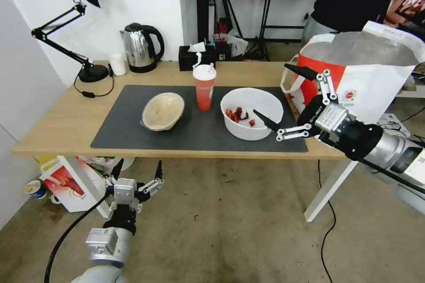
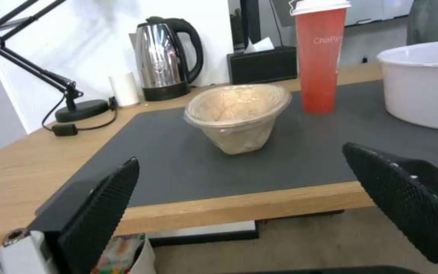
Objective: Pick up the trash from the table and place it into the takeout bag.
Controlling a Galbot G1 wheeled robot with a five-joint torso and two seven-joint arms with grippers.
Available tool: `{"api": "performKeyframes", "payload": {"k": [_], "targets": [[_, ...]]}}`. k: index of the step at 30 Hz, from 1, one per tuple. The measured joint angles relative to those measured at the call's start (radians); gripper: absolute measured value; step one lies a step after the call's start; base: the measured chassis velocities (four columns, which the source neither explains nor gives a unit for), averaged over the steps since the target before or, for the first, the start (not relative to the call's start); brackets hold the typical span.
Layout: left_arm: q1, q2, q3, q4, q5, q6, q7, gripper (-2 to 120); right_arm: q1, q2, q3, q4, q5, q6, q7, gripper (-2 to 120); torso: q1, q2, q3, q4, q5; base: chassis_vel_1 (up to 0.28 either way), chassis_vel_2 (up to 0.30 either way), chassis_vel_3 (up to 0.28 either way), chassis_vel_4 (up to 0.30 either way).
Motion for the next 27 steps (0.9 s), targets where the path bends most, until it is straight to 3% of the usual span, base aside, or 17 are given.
{"api": "performKeyframes", "payload": {"k": [4, 14, 18, 21, 26, 27], "targets": [[0.0, 0.0, 0.0, 0.0, 0.0, 0.0, 0.0, 100, 0.0, -0.018, 0.0, 0.001, 0.025, -0.013, 0.0, 100, 0.0, 0.0, 0.0, -0.0002, 0.0013, 0.0, 0.0, 0.0, 0.0], [0.0, 0.0, 0.0, 0.0, 0.0, 0.0, 0.0, 100, 0.001, -0.06, 0.0, 0.001, 0.069, -0.038, -0.002, 100, 0.0, 0.0, 0.0, 0.0001, -0.0006, 0.0, 0.0, 0.0, 0.0], [0.0, 0.0, 0.0, 0.0, 0.0, 0.0, 0.0, 100, 0.003, -0.086, 0.0, 0.001, 0.093, -0.054, -0.007, 100, 0.0, 0.0, 0.0, -0.0004, 0.0013, 0.0, 0.0, 0.0, 0.0], [0.0, 0.0, 0.0, 0.0, 0.0, 0.0, 0.0, 100, 0.014, -0.17, 0.0, -0.005, 0.222, -0.135, -0.032, 100, 0.0, 0.0, 0.0, 0.0, 0.0004, 0.0, 0.0, 0.0, 0.0], [0.0, 0.0, 0.0, 0.0, 0.0, 0.0, 0.0, 100, 0.021, -0.234, 0.0, -0.011, 0.318, -0.196, -0.051, 100, 0.0, 0.0, 0.0, 0.0001, 0.0001, 0.0, 0.0, 0.0, 0.0], [0.0, 0.0, 0.0, 0.0, 0.0, 0.0, 0.0, 100, 0.05, -0.216, -0.016, -0.027, 0.297, -0.185, -0.051, 100, 0.0, 0.0, 0.0, 0.0002, -0.0003, 0.0, 0.0, 0.0, 0.0]]}}
